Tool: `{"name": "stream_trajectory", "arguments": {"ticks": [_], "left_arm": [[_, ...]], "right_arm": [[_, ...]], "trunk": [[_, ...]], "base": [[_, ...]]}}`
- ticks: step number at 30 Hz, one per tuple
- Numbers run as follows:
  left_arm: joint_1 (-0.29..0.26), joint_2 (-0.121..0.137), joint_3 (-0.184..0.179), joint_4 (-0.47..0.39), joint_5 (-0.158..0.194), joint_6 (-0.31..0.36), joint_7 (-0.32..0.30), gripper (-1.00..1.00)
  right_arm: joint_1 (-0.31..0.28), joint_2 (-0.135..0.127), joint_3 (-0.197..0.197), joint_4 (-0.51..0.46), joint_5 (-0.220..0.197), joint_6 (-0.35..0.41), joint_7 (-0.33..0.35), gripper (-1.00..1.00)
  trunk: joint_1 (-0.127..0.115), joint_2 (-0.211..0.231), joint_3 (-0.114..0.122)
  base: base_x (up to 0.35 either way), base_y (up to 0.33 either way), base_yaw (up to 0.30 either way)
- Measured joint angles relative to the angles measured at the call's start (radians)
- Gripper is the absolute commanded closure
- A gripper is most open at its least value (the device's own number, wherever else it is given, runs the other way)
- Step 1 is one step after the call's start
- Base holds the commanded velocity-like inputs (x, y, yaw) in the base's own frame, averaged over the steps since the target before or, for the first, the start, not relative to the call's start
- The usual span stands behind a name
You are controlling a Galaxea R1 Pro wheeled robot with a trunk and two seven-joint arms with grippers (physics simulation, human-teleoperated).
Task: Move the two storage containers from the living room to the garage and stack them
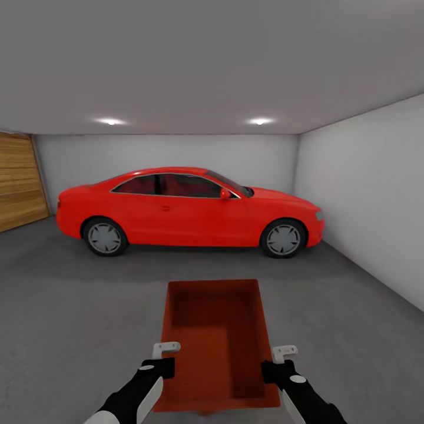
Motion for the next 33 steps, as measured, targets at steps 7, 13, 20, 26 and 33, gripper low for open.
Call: {"name": "stream_trajectory", "arguments": {"ticks": [7,13,20,26,33], "left_arm": [[0.0,0.001,-0.005,0.003,0.008,-0.002,0.001,1.0],[0.0,-0.002,-0.002,0.002,0.003,-0.002,0.003,1.0],[0.0,-0.002,-0.003,0.002,0.003,-0.002,0.003,1.0],[0.0,-0.002,-0.003,0.002,0.003,-0.002,0.003,1.0],[0.0,-0.002,-0.002,0.002,0.003,-0.002,0.003,1.0]], "right_arm": [[0.0,0.001,0.004,0.0,-0.002,0.001,-0.003,1.0],[0.0,-0.002,0.001,0.0,0.0,0.0,0.001,1.0],[0.0,-0.002,0.001,0.0,0.0,0.0,0.001,1.0],[0.0,-0.002,0.001,0.0,0.0,0.0,0.001,1.0],[0.0,-0.002,0.002,0.0,-0.001,0.0,0.001,1.0]], "trunk": [[0.0,0.0,0.0],[0.0,0.0,0.0],[0.0,0.0,0.0],[0.0,0.0,0.0],[0.0,0.0,0.0]], "base": [[0.327,0.0,0.0],[0.326,0.0,0.0],[0.326,0.0,0.0],[0.326,0.0,0.0],[0.326,0.0,0.0]]}}
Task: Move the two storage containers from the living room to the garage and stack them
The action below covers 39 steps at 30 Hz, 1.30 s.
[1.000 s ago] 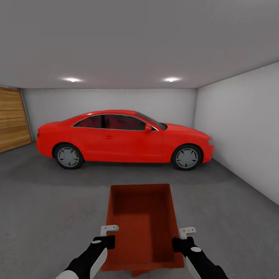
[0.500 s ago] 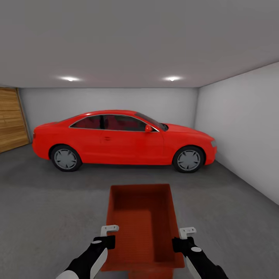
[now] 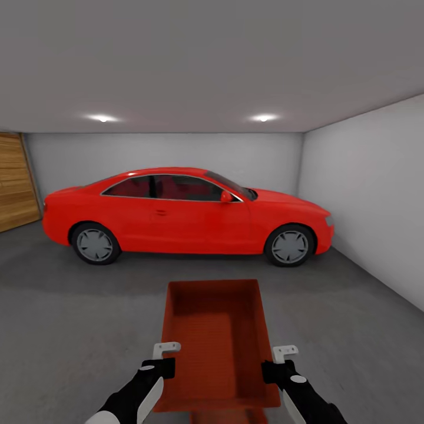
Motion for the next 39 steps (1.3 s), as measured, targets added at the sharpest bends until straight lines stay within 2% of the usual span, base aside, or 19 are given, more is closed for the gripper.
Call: {"name": "stream_trajectory", "arguments": {"ticks": [6,17,28,39], "left_arm": [[0.0,0.0,0.0,0.0,0.0,0.001,0.0,1.0],[0.0,0.0,0.001,0.0,-0.001,0.002,0.0,1.0],[0.0,0.001,0.001,-0.001,-0.001,0.003,0.0,1.0],[0.0,0.0,0.001,-0.001,-0.001,0.003,0.0,1.0]], "right_arm": [[0.0,0.0,0.0,0.0,0.0,0.0,0.0,1.0],[0.0,0.001,-0.001,0.0,0.0,0.001,0.0,1.0],[0.0,0.001,-0.001,0.001,0.0,0.001,0.0,1.0],[0.0,0.001,-0.001,0.0,0.0,0.001,0.0,1.0]], "trunk": [[0.0,0.0,0.0],[0.001,0.0,0.0],[0.001,0.0,0.005],[0.001,0.0,0.006]], "base": [[0.297,0.0,0.0],[0.017,0.0,0.003],[0.0,0.0,0.238],[0.0,0.0,0.085]]}}
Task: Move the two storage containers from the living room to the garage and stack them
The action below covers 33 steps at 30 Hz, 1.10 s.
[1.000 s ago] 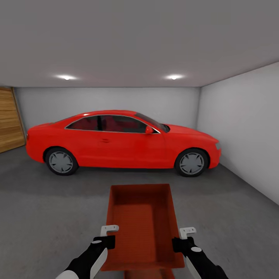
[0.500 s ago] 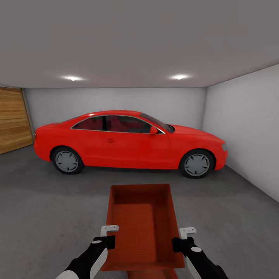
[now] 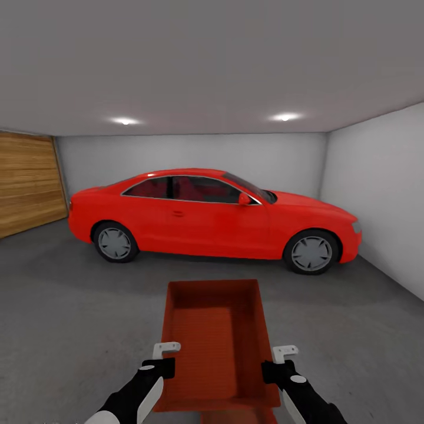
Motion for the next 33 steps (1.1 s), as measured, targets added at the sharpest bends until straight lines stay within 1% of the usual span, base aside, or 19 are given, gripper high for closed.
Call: {"name": "stream_trajectory", "arguments": {"ticks": [7,21,23,25,26,33], "left_arm": [[0.0,0.001,-0.001,-0.001,0.001,0.0,0.0,1.0],[0.0,0.0,-0.002,-0.002,0.001,0.001,0.001,1.0],[0.001,-0.003,0.002,-0.002,-0.005,0.001,0.002,1.0],[0.0,0.001,-0.003,0.0,0.003,0.0,0.001,1.0],[0.0,-0.002,0.0,-0.001,-0.002,0.0,0.001,1.0],[0.0,0.0,0.0,0.0,-0.001,0.0,0.0,1.0]], "right_arm": [[0.0,0.0,-0.001,0.0,0.001,0.0,0.0,1.0],[0.0,0.0,0.0,0.0,-0.001,0.0,0.0,1.0],[0.0,-0.004,0.004,0.0,-0.005,0.0,0.0,1.0],[0.0,0.0,-0.001,0.0,0.001,0.0,0.0,1.0],[0.0,-0.002,0.002,0.0,-0.003,0.0,0.0,1.0],[0.0,0.0,0.0,0.0,0.0,0.0,0.0,1.0]], "trunk": [[0.0,0.0,0.003],[0.0,0.0,0.011],[0.0,0.0,0.012],[0.0,0.0,0.012],[0.0,0.0,0.012],[0.0,0.0,0.013]], "base": [[-0.008,-0.029,0.256],[-0.127,-0.285,0.262],[-0.074,-0.157,0.148],[-0.03,-0.064,0.062],[-0.015,-0.032,0.031],[-0.003,-0.007,0.007]]}}
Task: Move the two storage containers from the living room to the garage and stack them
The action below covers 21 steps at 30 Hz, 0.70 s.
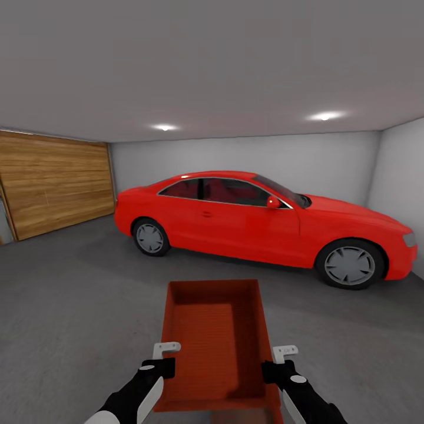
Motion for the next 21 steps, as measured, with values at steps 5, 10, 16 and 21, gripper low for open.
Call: {"name": "stream_trajectory", "arguments": {"ticks": [5,10,16,21], "left_arm": [[0.0,0.0,0.0,0.0,0.0,0.0,0.0,1.0],[0.0,0.0,-0.003,-0.002,0.002,0.001,0.002,1.0],[0.001,0.003,-0.005,-0.002,0.005,0.001,0.001,1.0],[0.0,0.004,-0.005,-0.003,0.006,0.002,0.0,1.0]], "right_arm": [[0.0,0.0,0.0,0.0,0.0,0.0,0.0,1.0],[0.0,0.0,0.001,0.0,-0.002,-0.001,-0.001,1.0],[0.0,0.002,0.003,0.001,-0.003,-0.001,-0.004,1.0],[0.0,0.003,0.005,0.001,-0.005,-0.002,-0.006,1.0]], "trunk": [[0.0,0.0,0.0],[0.0,0.0,0.0],[0.0,0.0,0.0],[0.0,0.0,0.0]], "base": [[0.0,0.0,0.0],[0.143,-0.149,0.0],[0.226,-0.236,0.0],[0.056,-0.058,0.0]]}}
